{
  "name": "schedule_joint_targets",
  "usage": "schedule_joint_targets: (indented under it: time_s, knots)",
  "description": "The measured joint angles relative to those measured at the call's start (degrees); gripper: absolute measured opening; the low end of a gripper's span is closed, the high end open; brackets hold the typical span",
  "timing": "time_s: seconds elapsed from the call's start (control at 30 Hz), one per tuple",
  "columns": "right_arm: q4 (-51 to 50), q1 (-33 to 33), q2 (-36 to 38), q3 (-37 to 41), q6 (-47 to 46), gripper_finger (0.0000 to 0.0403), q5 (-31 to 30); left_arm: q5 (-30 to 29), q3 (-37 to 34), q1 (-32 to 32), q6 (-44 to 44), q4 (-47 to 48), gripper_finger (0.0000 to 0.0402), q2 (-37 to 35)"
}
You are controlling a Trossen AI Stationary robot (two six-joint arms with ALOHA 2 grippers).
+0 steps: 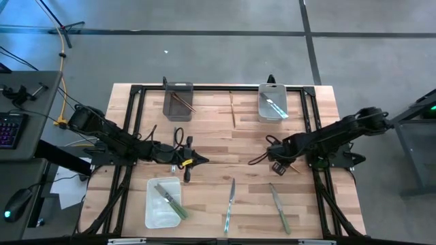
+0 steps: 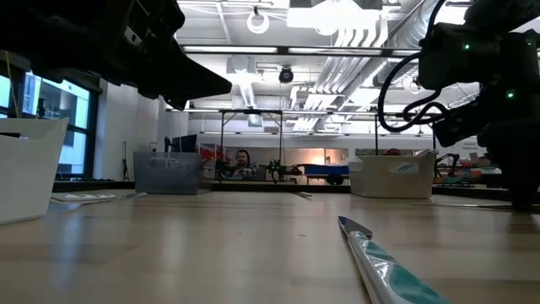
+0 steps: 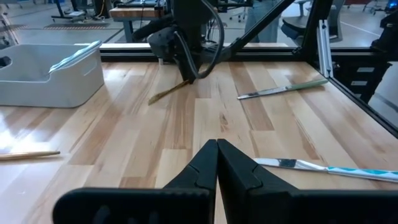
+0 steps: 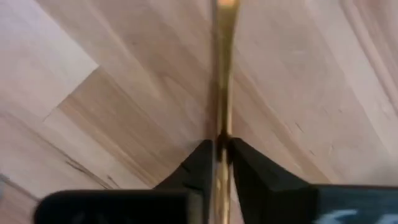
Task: Sort silverware by color (type)
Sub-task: Put the gold table knife into the black bin
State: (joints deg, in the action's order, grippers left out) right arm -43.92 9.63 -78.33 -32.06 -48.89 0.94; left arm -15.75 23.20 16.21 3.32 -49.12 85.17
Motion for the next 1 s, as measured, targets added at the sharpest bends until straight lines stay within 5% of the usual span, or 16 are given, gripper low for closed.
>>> schedule_joint_targets:
  time_s: [0.2, 0.53, 0.8, 1.0]
  knots:
    - [4.48, 0.0, 1.52, -0.93, -0.23, 0.0011, -1.21, -0.24, 0.0, 0.0, -0.54, -0.02, 0.0, 0.0]
    - [39.08, -2.65, 3.24, -0.8, 1.98, 0.0002, -3.54, -8.43, 2.96, 5.08, -11.69, 4.51, 0.0032, 0.0]
    - [68.89, -7.51, 3.14, -0.78, 2.61, 0.0001, -5.38, -20.39, 9.34, 11.86, -35.84, 10.16, 0.0083, 1.05]
    - [77.5, -8.92, 3.18, -0.78, 4.19, 0.0001, -3.97, -27.99, 15.3, 14.14, -61.96, 8.2, 0.0117, 6.78]
